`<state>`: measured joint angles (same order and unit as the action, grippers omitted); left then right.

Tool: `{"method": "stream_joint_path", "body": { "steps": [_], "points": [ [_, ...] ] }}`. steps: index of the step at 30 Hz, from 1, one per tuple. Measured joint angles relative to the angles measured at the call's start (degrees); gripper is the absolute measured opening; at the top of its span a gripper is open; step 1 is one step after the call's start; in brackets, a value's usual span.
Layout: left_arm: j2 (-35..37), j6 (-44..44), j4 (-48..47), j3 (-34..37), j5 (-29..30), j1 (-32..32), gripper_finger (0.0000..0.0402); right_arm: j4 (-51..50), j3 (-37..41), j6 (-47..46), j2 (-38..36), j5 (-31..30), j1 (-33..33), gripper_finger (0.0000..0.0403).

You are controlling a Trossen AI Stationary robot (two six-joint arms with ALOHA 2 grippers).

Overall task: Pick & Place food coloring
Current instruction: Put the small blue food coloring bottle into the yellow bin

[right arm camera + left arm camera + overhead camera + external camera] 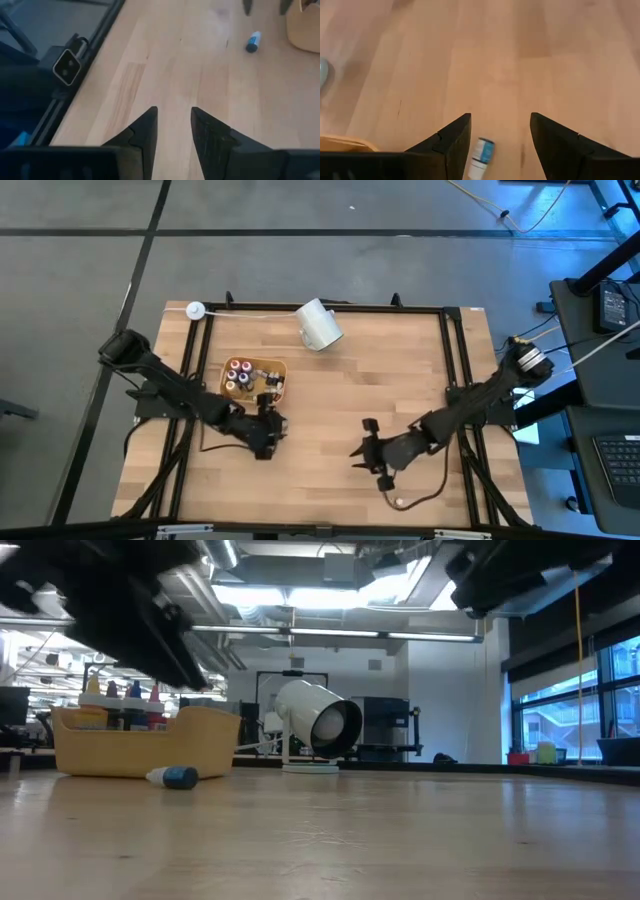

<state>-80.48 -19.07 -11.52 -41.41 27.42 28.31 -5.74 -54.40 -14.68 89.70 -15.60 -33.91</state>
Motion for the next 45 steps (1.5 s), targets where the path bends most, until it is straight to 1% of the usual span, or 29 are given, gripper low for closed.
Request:
{"method": "stream_joint_path", "body": {
  "steps": [4, 6, 11, 15, 21, 30, 31, 35, 37, 39, 42, 45],
  "points": [
    [-2.42, -1.84, -2.19, 0.00, -3.71, -4.16, 0.0198, 10.64, 8.64, -0.10, -2.92, 0.03, -0.04, 0.0119],
    [-3.73, -1.65, -3.86, 0.00, -5.43, -5.56, 0.0198, 12.93, 11.28, -0.04, -3.58, 0.05, -0.04, 0.0119],
    [-7.56, 0.72, -4.74, 0.00, -9.51, -7.40, 0.0198, 13.67, 12.52, -1.78, -3.55, 0.07, 0.34, 0.0119],
    [-10.07, 2.11, -4.77, 0.00, -9.62, -7.42, 0.0191, 13.76, 12.52, -2.28, -3.55, 0.24, 0.38, 0.0120],
    [-12.01, 4.31, -4.01, -0.13, -10.25, -7.47, 0.0156, 13.73, 12.47, -4.90, -3.55, 0.64, -0.08, 0.0120],
    [-12.15, 4.08, -3.29, -0.12, -11.21, -7.47, 0.0068, 13.71, 12.45, -6.12, -3.55, 0.64, -0.52, 0.0120],
    [-12.16, 3.07, -3.01, -0.09, -11.02, -7.47, 0.0063, 13.69, 12.45, -6.09, -3.55, 0.66, -0.52, 0.0120],
    [-11.72, -0.31, -3.22, -0.27, -10.98, -7.53, 0.0062, 13.69, 12.43, -6.05, -3.55, 0.64, -0.52, 0.0120],
    [-10.52, -0.75, -6.83, -1.99, -11.65, -7.35, 0.0062, 13.69, 12.43, -6.04, -3.55, 0.64, -0.52, 0.0120],
    [-8.42, -0.72, -11.94, -5.17, -11.36, -7.03, 0.0062, 13.68, 12.41, -5.98, -3.55, 0.64, -0.52, 0.0120],
    [-5.01, -1.82, -23.19, -10.27, -6.78, -6.94, 0.0062, 13.67, 12.41, -5.81, -3.53, 0.64, -0.52, 0.0120],
    [-1.28, -5.42, -32.38, -14.55, 0.34, -7.12, 0.0062, 13.64, 12.38, -5.74, -3.53, 0.63, -0.52, 0.0120]
  ]
}}
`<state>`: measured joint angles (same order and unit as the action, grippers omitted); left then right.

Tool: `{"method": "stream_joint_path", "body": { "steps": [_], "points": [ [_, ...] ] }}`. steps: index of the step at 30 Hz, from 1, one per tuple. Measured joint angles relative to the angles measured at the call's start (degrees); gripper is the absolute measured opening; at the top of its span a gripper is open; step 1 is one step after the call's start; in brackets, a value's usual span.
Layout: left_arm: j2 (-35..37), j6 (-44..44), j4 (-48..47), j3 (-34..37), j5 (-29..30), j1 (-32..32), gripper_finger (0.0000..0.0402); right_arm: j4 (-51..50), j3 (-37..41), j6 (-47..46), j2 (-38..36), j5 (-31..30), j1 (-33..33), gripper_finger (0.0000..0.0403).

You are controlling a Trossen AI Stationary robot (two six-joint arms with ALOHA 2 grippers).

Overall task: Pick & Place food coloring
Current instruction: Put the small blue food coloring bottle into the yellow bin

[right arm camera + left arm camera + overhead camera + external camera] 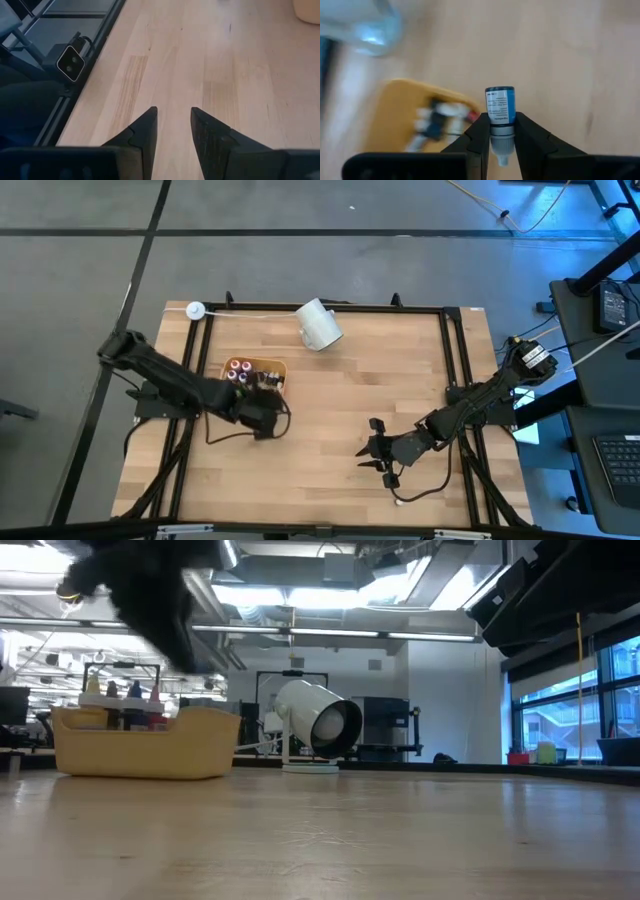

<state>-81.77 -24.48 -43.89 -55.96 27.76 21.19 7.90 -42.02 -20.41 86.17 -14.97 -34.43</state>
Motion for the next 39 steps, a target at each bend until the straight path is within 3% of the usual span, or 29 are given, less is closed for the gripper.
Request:
{"method": "stream_joint_path", "body": {
  "steps": [2, 6, 14, 19, 30, 39],
  "points": [
    [2.14, -2.85, -3.90, -1.76, 2.96, -0.39, 0.0063, 0.00, 0.00, 0.06, 0.02, 0.00, 0.01, 0.0120],
    [5.14, -7.44, -5.25, -1.54, 3.22, -3.24, 0.0063, 0.00, 0.00, 0.95, 0.02, -0.01, 0.01, 0.0120],
    [3.72, -18.87, -5.55, 1.76, 1.89, -11.65, 0.0063, 0.00, -0.02, 1.17, 0.03, -0.01, 0.01, 0.0120],
    [1.00, -19.33, -4.49, 2.15, -2.24, -15.03, 0.0064, 0.00, -0.02, 1.21, 0.04, -0.01, 0.01, 0.0120],
    [-6.61, -19.87, -3.65, 2.15, -5.50, -18.05, 0.0071, -0.02, -0.02, 1.19, 0.04, -0.01, 0.01, 0.0119],
    [-7.20, -19.76, -2.89, 2.15, -6.33, -18.73, 0.0095, -0.02, -0.02, 1.17, 0.04, -0.01, 0.01, 0.0119]
  ]
}}
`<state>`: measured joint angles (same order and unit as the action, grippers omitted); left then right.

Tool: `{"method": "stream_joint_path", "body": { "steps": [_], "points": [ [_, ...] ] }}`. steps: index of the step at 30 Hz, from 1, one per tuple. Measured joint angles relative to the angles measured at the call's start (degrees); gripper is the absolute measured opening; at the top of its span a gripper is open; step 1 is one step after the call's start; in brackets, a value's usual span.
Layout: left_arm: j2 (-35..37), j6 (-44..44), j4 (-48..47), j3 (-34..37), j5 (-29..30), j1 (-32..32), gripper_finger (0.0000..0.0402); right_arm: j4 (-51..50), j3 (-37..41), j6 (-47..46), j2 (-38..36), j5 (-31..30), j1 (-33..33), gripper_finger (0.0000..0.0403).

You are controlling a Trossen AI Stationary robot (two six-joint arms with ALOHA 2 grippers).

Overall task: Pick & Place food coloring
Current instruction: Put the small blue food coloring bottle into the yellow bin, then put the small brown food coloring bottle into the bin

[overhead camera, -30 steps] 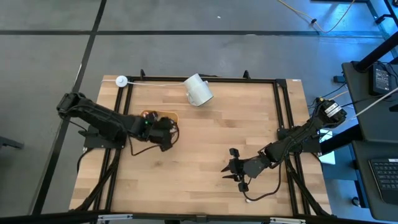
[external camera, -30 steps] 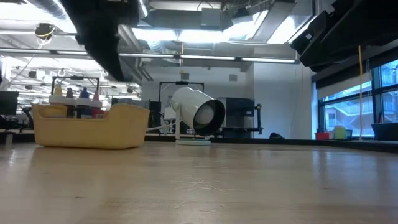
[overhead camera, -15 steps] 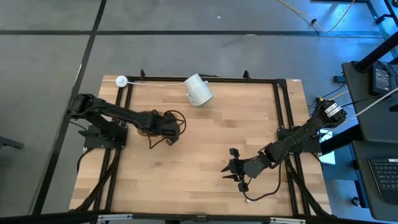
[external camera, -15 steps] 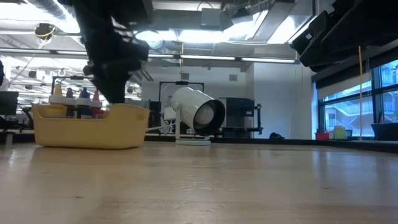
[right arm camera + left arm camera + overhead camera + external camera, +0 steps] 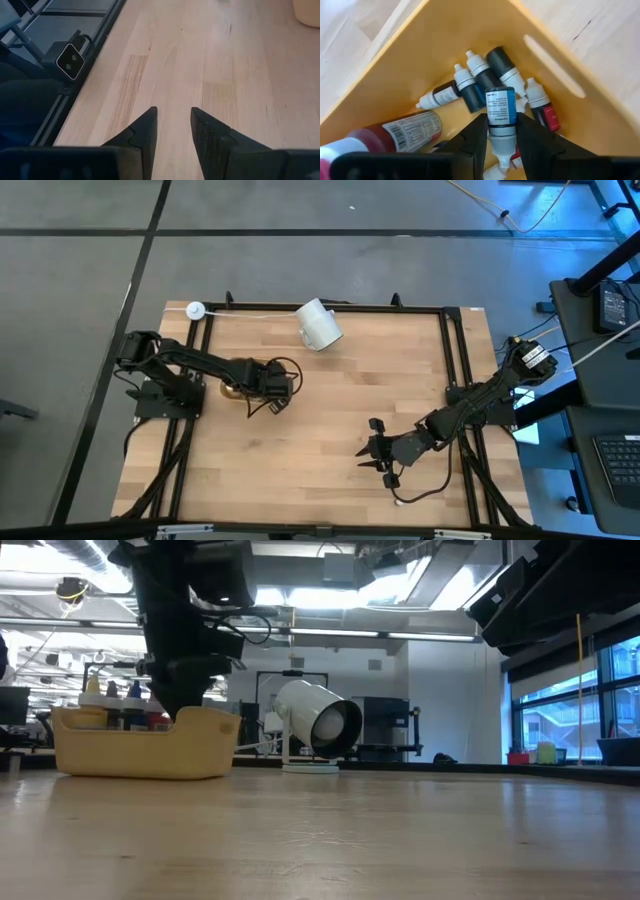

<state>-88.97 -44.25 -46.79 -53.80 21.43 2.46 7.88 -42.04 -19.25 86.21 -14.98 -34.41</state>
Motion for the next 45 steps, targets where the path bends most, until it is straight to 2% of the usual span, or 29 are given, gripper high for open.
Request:
{"method": "stream_joint_path", "body": {
  "steps": [28, 32, 35, 37, 40, 45],
  "points": [
    [0.07, 3.87, 0.54, -0.02, -1.01, 0.01, 0.0094, 0.00, 0.00, -0.02, 0.00, 0.03, -0.02, 0.0120],
    [2.76, 6.95, 0.42, -0.14, -0.33, 1.55, 0.0095, 0.02, 0.00, -0.02, 0.00, 0.04, 0.00, 0.0120],
    [6.15, 7.25, 1.04, -0.48, 2.31, 3.64, 0.0095, 0.07, 0.00, -0.02, 0.00, 0.04, -0.02, 0.0120],
    [8.48, 9.13, 2.93, -0.50, 3.05, 5.23, 0.0095, 0.07, 0.00, 0.11, 0.00, 0.04, -0.02, 0.0120],
    [11.10, 13.42, 7.46, -0.50, 0.97, 8.38, 0.0095, 0.79, 0.00, 3.24, 0.00, -0.33, 0.35, 0.0120],
    [11.89, 20.55, 21.41, 0.66, -0.74, 15.58, 0.0093, 4.54, 0.00, 4.43, 0.00, -0.39, 0.68, 0.0120]
  ]
}}
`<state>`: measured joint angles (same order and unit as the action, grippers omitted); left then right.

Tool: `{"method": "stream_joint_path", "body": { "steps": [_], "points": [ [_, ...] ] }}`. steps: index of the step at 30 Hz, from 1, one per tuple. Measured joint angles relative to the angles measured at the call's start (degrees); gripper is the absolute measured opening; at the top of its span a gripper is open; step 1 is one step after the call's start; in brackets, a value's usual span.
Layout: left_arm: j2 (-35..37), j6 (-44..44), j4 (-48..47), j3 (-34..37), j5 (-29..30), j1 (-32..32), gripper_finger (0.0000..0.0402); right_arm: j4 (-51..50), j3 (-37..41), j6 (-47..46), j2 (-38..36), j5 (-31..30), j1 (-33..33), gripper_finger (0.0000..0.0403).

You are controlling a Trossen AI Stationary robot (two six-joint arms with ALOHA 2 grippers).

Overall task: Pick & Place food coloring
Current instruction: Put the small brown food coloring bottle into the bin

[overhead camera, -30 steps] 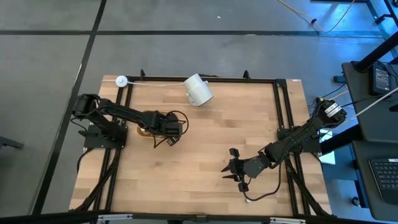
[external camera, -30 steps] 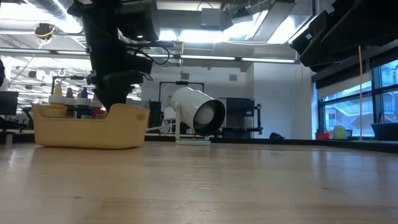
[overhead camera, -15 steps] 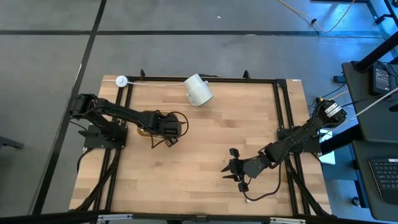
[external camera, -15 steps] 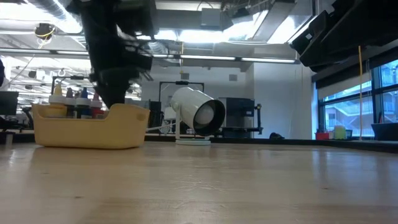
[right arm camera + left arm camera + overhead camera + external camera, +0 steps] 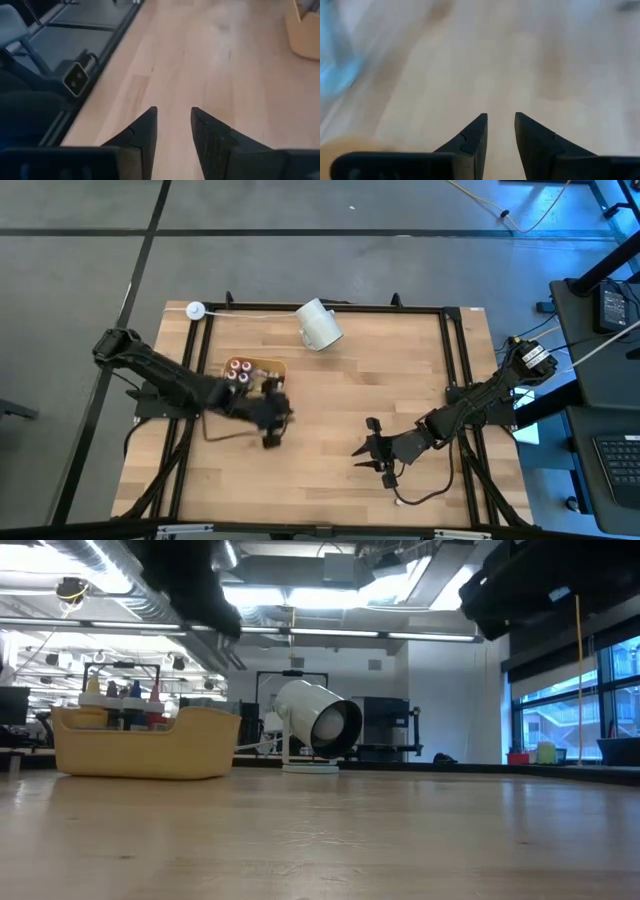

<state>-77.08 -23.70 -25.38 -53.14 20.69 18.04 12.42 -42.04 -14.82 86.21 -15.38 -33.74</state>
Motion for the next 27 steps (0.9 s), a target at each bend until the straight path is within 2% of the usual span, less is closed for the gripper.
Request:
{"method": "stream_joint_path", "body": {
  "steps": [5, 8, 10, 13, 17, 24, 27],
  "points": [
    [-0.02, 12.30, 23.87, 6.27, -0.93, 6.91, 0.0099, 0.51, 0.00, 0.04, 0.00, 0.41, -1.03, 0.0148],
    [-0.02, 16.58, 35.14, 8.93, -4.05, 8.98, 0.0100, 0.54, 0.00, 0.24, 0.00, 0.41, -2.26, 0.0193],
    [-0.02, 18.64, 39.11, 9.70, -6.14, 9.84, 0.0099, 0.12, -0.48, 0.31, 0.00, 0.42, -2.98, 0.0228],
    [0.47, 19.89, 41.85, 9.70, -6.87, 10.01, 0.0098, -1.43, -3.22, -1.00, 0.02, 1.46, -3.80, 0.0276],
    [1.39, 19.56, 42.24, 9.68, -6.73, 9.99, 0.0100, -6.74, -10.36, 0.75, -0.01, 8.45, -5.83, 0.0314],
    [1.62, 19.52, 41.87, 9.68, -6.85, 10.17, 0.0095, -9.69, -19.21, 13.94, -0.17, 15.38, -9.53, 0.0328],
    [1.62, 19.52, 41.79, 9.68, -6.85, 10.17, 0.0095, -15.55, -21.06, 13.84, -0.17, 15.04, -10.00, 0.0328]
  ]
}}
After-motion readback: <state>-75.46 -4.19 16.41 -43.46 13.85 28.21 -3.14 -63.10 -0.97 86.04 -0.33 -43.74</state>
